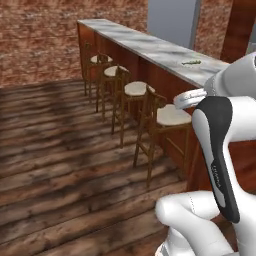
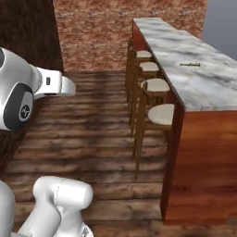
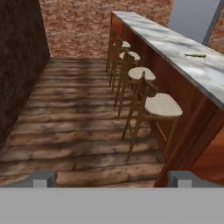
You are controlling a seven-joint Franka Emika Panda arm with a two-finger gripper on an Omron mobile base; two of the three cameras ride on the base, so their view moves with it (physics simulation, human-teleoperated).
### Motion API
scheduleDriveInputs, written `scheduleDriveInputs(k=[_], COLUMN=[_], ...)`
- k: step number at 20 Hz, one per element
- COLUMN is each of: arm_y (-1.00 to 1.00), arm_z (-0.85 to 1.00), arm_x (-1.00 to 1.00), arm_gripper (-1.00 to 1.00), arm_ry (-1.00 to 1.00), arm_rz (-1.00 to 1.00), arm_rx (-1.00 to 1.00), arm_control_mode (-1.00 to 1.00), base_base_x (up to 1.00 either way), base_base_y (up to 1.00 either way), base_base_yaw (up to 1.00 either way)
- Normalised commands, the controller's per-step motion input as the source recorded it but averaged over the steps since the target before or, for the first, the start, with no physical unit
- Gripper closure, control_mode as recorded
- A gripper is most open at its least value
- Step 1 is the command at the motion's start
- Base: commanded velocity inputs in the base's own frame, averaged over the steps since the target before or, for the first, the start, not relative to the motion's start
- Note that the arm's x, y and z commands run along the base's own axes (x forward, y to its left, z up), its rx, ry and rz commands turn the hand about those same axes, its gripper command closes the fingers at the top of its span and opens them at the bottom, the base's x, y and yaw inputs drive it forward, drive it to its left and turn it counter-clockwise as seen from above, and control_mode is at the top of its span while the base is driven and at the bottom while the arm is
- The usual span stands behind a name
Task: Transport the fish and lime to the fridge. Place the fish on the rack containing meat and place the lime on the rack containing the vegetable, ensuring meats and vegetables are on different racks.
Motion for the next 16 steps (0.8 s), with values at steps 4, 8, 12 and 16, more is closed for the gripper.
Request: scheduleDriveInputs(k=[4, 8, 12, 16], arm_y=[0.00, 0.00, 0.00, 0.00], arm_z=[0.00, 0.00, 0.00, 0.00], arm_x=[0.00, 0.00, 0.00, 0.00], arm_gripper=[-1.00, -1.00, -1.00, -1.00], arm_ry=[0.00, 0.00, 0.00, 0.00], arm_rz=[0.00, 0.00, 0.00, 0.00], arm_rx=[0.00, 0.00, 0.00, 0.00], arm_control_mode=[1.00, 1.00, 1.00, 1.00], base_base_x=[0.94, 0.82, 0.79, 0.40], base_base_y=[1.00, 0.95, 0.79, 0.89], base_base_yaw=[-0.46, -0.58, -0.70, -0.69])
